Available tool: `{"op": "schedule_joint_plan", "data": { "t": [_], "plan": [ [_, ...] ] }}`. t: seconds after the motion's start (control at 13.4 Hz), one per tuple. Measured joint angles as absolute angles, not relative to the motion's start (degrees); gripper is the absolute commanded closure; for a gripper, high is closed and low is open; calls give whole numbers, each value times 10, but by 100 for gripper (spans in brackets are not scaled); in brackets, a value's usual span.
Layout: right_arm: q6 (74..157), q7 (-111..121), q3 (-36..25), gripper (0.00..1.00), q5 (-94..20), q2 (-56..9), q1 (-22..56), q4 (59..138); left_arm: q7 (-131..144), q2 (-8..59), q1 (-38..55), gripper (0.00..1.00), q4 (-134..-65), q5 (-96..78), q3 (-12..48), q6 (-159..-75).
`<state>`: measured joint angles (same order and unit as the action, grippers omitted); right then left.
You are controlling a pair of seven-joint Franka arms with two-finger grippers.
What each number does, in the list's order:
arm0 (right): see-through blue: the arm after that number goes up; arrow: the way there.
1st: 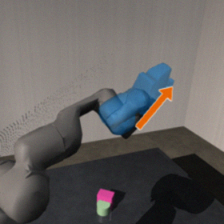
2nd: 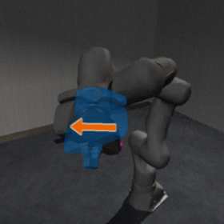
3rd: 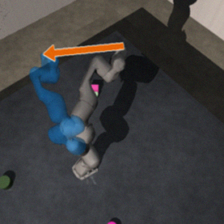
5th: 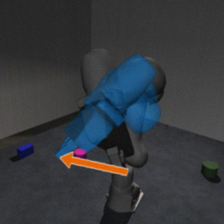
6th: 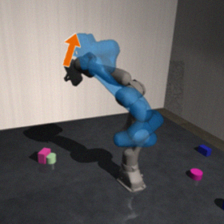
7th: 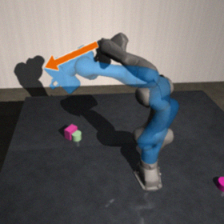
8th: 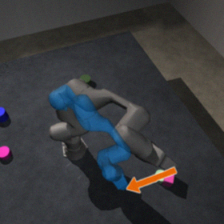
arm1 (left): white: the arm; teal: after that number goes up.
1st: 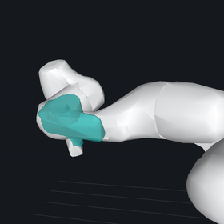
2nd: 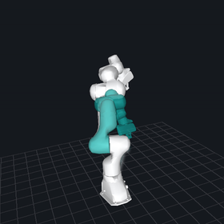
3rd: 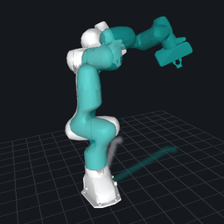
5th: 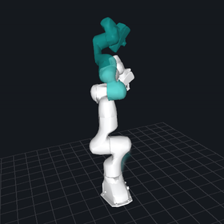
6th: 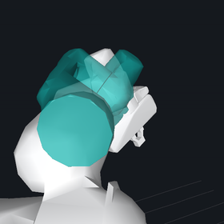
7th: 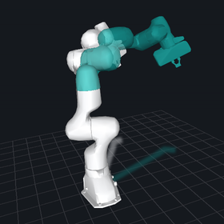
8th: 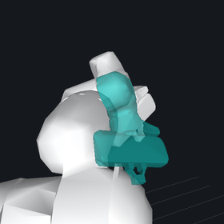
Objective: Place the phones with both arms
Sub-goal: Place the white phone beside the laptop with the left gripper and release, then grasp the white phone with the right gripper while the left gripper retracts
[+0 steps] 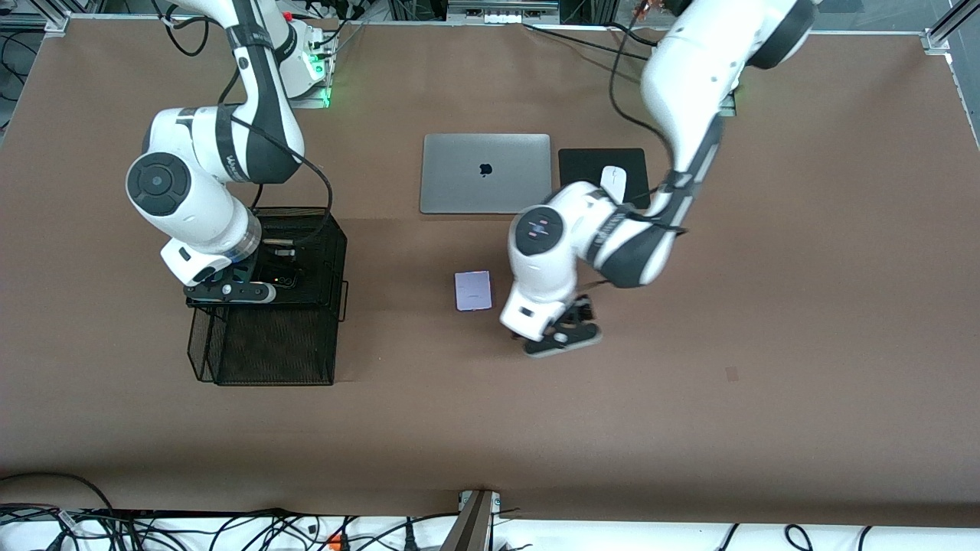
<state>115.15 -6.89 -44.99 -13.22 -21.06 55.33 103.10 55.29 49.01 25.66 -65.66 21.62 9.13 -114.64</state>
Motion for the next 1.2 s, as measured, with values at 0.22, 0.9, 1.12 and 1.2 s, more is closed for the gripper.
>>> {"op": "schedule_joint_plan", "data": {
  "t": [0.22,0.9,1.12,1.2],
  "plan": [
    [1084,-112,-443,0,-133,-211,554,954,472,439,199,0,-672,210,99,-1077],
    [1158,-278,-275,0,-199,-332,560,853,210,269,39,0,-679,132,106,-872],
    [1259,-298,-223,0,-203,-397,563,837,162,217,-9,0,-681,95,106,-839],
    [1296,-308,-208,0,-203,-420,563,836,153,202,-17,0,-682,90,106,-829]
  ]
}}
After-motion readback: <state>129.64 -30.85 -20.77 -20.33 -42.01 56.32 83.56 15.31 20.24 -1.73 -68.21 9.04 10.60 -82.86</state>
